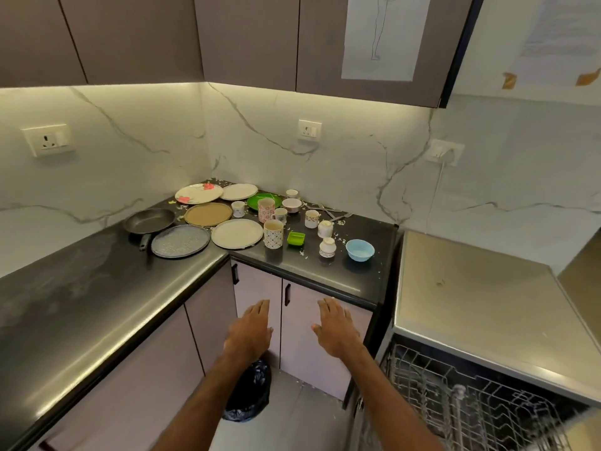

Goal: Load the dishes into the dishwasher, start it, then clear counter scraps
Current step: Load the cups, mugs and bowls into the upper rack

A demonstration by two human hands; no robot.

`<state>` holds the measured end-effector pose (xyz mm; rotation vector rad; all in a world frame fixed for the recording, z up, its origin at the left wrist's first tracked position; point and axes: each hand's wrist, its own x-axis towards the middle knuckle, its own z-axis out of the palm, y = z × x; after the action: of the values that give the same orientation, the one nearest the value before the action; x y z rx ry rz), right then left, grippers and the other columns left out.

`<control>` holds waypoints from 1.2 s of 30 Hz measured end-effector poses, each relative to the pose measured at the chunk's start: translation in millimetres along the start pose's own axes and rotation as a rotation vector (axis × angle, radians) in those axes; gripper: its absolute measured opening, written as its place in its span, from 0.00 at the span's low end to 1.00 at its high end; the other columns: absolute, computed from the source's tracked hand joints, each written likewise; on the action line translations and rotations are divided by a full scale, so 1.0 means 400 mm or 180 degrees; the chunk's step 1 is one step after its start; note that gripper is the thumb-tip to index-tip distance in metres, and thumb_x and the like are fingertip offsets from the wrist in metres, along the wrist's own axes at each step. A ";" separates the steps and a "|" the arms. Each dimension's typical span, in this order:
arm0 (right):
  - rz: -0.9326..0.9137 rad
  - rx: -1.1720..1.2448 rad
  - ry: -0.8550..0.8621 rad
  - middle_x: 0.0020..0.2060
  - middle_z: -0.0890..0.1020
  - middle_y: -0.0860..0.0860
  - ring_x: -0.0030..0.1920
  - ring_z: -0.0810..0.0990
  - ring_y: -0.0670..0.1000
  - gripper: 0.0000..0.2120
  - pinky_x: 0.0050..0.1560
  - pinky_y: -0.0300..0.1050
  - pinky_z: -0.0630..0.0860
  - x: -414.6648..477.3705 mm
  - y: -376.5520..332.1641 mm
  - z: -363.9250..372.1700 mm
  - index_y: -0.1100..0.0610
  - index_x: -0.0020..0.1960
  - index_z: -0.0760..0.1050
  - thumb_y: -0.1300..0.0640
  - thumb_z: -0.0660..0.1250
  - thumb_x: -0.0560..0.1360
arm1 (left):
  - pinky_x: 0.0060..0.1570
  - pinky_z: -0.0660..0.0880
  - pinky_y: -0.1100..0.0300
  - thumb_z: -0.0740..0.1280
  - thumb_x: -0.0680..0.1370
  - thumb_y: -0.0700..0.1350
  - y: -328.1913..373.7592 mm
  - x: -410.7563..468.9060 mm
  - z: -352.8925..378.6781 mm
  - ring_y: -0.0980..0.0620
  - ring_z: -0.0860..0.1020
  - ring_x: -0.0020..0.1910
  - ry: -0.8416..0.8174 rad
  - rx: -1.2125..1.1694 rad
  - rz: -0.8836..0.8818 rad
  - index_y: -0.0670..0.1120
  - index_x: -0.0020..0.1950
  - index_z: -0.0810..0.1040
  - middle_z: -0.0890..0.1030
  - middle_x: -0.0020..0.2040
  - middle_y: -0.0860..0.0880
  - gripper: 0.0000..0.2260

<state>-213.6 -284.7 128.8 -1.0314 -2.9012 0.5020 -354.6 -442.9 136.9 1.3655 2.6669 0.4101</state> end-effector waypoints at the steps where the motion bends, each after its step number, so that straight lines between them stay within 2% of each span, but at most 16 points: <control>1: 0.0032 0.0006 -0.0003 0.80 0.53 0.55 0.80 0.48 0.55 0.33 0.79 0.58 0.48 0.022 0.007 0.003 0.57 0.80 0.51 0.49 0.62 0.82 | 0.73 0.63 0.51 0.63 0.82 0.50 -0.002 0.019 0.007 0.48 0.60 0.77 -0.0018 0.0000 0.0022 0.45 0.81 0.52 0.58 0.80 0.47 0.31; 5: 0.0139 0.0119 -0.0055 0.80 0.53 0.54 0.80 0.47 0.55 0.33 0.79 0.57 0.49 0.137 0.042 0.043 0.57 0.80 0.51 0.49 0.61 0.82 | 0.72 0.66 0.52 0.63 0.82 0.49 -0.009 0.146 0.040 0.49 0.63 0.76 -0.0043 -0.0031 0.0121 0.45 0.80 0.54 0.61 0.79 0.47 0.30; 10: 0.0286 0.0208 -0.0132 0.80 0.54 0.54 0.80 0.48 0.55 0.33 0.79 0.58 0.48 0.318 0.120 0.092 0.57 0.80 0.52 0.49 0.63 0.81 | 0.65 0.71 0.53 0.64 0.81 0.48 0.033 0.360 0.069 0.49 0.70 0.71 -0.0013 -0.0103 0.0304 0.45 0.79 0.57 0.67 0.76 0.47 0.28; 13: 0.0358 0.0292 -0.0117 0.79 0.58 0.54 0.79 0.53 0.54 0.32 0.79 0.57 0.50 0.426 0.171 0.081 0.57 0.79 0.54 0.50 0.64 0.81 | 0.64 0.73 0.53 0.65 0.81 0.48 0.062 0.495 0.087 0.48 0.73 0.69 -0.0091 -0.0179 0.0330 0.45 0.78 0.58 0.69 0.74 0.47 0.28; 15: 0.0366 0.0298 -0.0004 0.76 0.62 0.53 0.77 0.58 0.53 0.30 0.78 0.55 0.53 0.496 0.215 0.067 0.56 0.77 0.59 0.49 0.64 0.80 | 0.64 0.74 0.51 0.65 0.80 0.48 0.083 0.587 0.104 0.48 0.73 0.69 -0.0150 -0.0211 0.0319 0.46 0.79 0.58 0.69 0.74 0.46 0.29; 18: 0.0360 0.0103 0.0004 0.78 0.60 0.55 0.78 0.56 0.55 0.30 0.77 0.53 0.53 0.597 0.281 0.034 0.58 0.78 0.58 0.49 0.64 0.80 | 0.65 0.73 0.50 0.66 0.80 0.50 0.114 0.707 0.132 0.48 0.71 0.71 -0.0220 -0.0168 0.0326 0.47 0.79 0.57 0.68 0.75 0.46 0.30; 21: 0.0412 -0.0016 -0.0091 0.78 0.58 0.56 0.79 0.53 0.56 0.30 0.77 0.57 0.53 0.677 0.337 0.015 0.58 0.78 0.56 0.50 0.62 0.81 | 0.65 0.73 0.50 0.66 0.80 0.49 0.134 0.791 0.171 0.48 0.69 0.72 -0.0360 -0.0127 0.0343 0.47 0.79 0.58 0.68 0.75 0.47 0.29; 25: 0.0595 -0.0055 0.0200 0.76 0.62 0.56 0.77 0.57 0.56 0.29 0.77 0.55 0.56 0.773 0.395 -0.002 0.58 0.76 0.60 0.51 0.64 0.80 | 0.63 0.74 0.50 0.66 0.80 0.50 0.161 0.895 0.216 0.49 0.71 0.70 -0.0485 -0.0135 0.0385 0.48 0.77 0.61 0.71 0.73 0.47 0.28; 29: 0.0912 -0.0224 0.0178 0.76 0.62 0.56 0.77 0.57 0.56 0.28 0.77 0.58 0.53 0.841 0.445 -0.008 0.58 0.77 0.58 0.52 0.62 0.81 | 0.66 0.72 0.49 0.68 0.78 0.48 0.184 1.008 0.249 0.47 0.68 0.73 -0.0435 -0.0245 0.0465 0.47 0.78 0.59 0.66 0.76 0.46 0.31; 33: 0.1145 -0.0210 0.0020 0.73 0.68 0.55 0.74 0.63 0.55 0.26 0.76 0.60 0.52 0.877 0.485 0.006 0.57 0.75 0.62 0.51 0.62 0.80 | 0.71 0.66 0.48 0.69 0.78 0.47 0.207 1.126 0.277 0.45 0.58 0.78 -0.0517 -0.0091 0.0640 0.48 0.80 0.54 0.55 0.80 0.45 0.35; 36: 0.1284 -0.0150 -0.0066 0.67 0.73 0.53 0.70 0.68 0.54 0.20 0.77 0.61 0.49 0.900 0.503 0.016 0.55 0.71 0.68 0.52 0.62 0.81 | 0.70 0.67 0.48 0.69 0.77 0.48 0.210 1.203 0.313 0.44 0.61 0.77 -0.0782 -0.0012 0.0750 0.47 0.80 0.54 0.57 0.80 0.45 0.36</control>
<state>-372.5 82.9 30.0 -1.6387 -2.7335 0.4555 -543.5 16.5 50.7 1.6196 2.3189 0.2496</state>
